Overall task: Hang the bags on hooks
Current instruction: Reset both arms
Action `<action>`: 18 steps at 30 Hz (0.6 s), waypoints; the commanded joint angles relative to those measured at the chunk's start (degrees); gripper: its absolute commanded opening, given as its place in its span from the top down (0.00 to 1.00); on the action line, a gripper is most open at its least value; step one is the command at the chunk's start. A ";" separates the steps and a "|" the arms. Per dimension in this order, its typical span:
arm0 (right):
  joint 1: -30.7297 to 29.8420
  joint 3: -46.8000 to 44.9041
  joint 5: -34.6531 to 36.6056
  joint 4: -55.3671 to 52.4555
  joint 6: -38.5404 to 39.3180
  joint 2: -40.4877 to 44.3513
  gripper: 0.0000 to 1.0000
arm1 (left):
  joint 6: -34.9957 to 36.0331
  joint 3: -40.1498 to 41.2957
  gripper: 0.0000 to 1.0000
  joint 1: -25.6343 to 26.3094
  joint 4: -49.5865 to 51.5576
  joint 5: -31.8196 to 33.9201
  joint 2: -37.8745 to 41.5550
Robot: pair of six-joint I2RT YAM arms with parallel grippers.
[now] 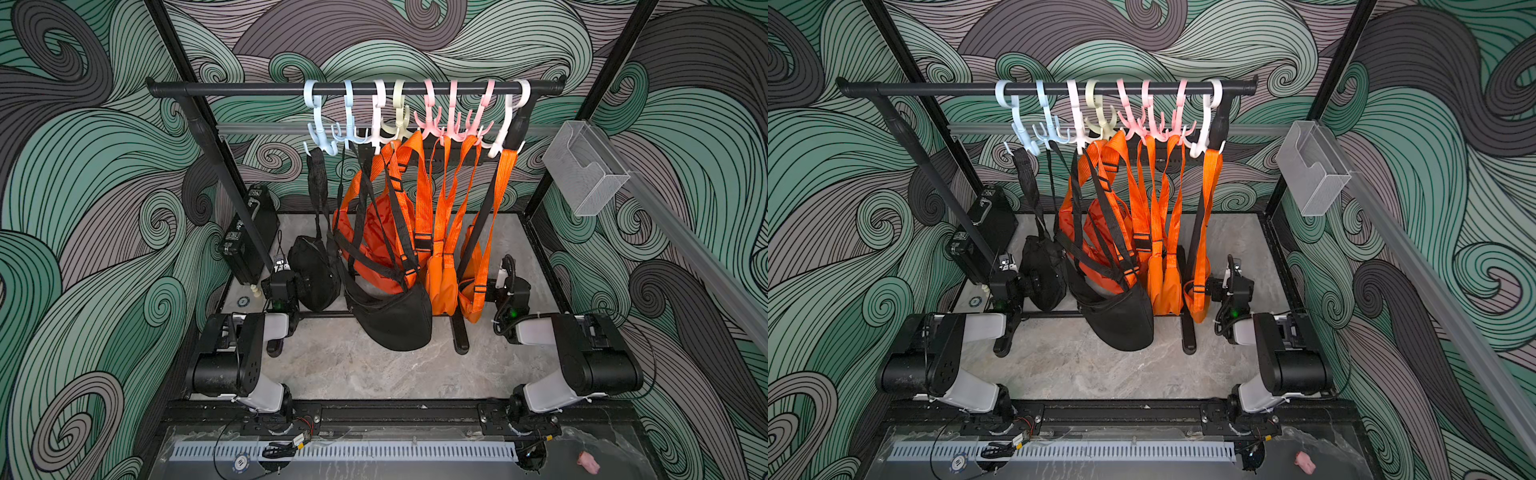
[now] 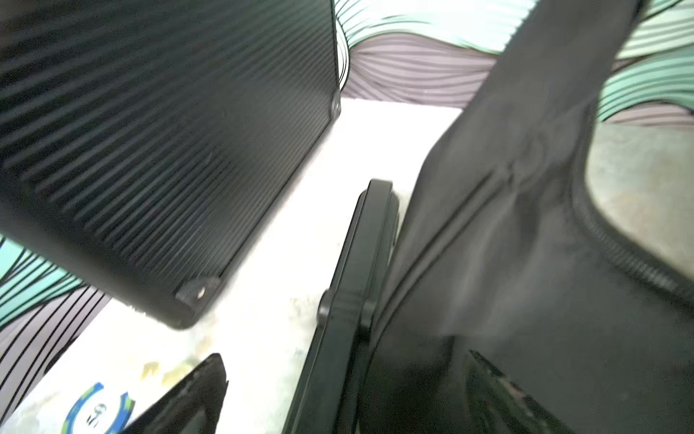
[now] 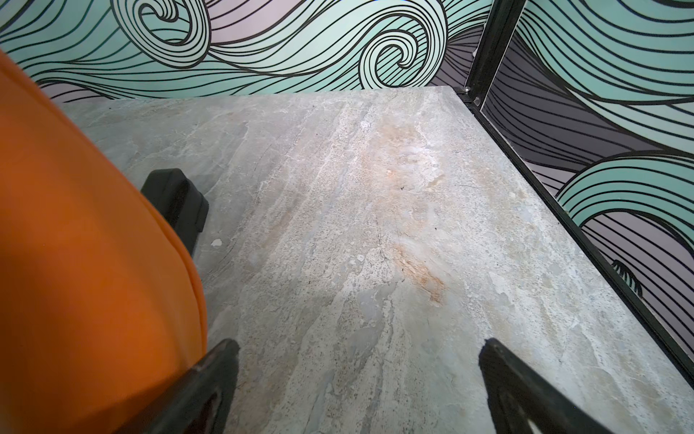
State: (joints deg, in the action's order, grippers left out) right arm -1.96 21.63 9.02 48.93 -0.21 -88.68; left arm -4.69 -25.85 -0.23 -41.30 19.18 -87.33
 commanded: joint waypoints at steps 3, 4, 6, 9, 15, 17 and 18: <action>0.27 0.87 -0.40 0.49 0.50 0.64 0.01 | 1.94 -1.92 0.02 -0.74 3.45 -7.12 -0.93; 0.23 0.87 -0.25 0.56 0.49 0.70 0.01 | 1.89 -1.94 0.02 -0.97 3.32 -7.82 -0.93; 0.20 0.79 -0.24 0.64 0.56 0.71 0.01 | 1.83 -1.76 0.01 -1.00 3.46 -7.93 -0.68; -0.07 0.64 0.12 0.68 0.65 0.86 0.01 | 1.80 -1.64 0.01 -1.00 3.29 -7.93 -0.65; -0.11 0.69 0.17 0.73 0.66 0.81 0.01 | 1.62 -1.14 0.01 -1.26 2.72 -8.20 -0.06; -0.07 0.69 0.12 0.73 0.65 0.86 0.01 | 1.55 -1.18 0.02 -1.26 2.78 -8.19 -0.20; -0.07 0.70 0.13 0.78 0.65 0.90 0.01 | 1.61 -1.19 0.01 -1.31 2.72 -8.27 -0.16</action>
State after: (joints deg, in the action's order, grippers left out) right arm -1.98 21.63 9.02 48.97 -0.19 -88.66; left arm -3.57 -26.15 -1.02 -38.98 12.12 -87.57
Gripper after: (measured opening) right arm 0.993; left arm 0.985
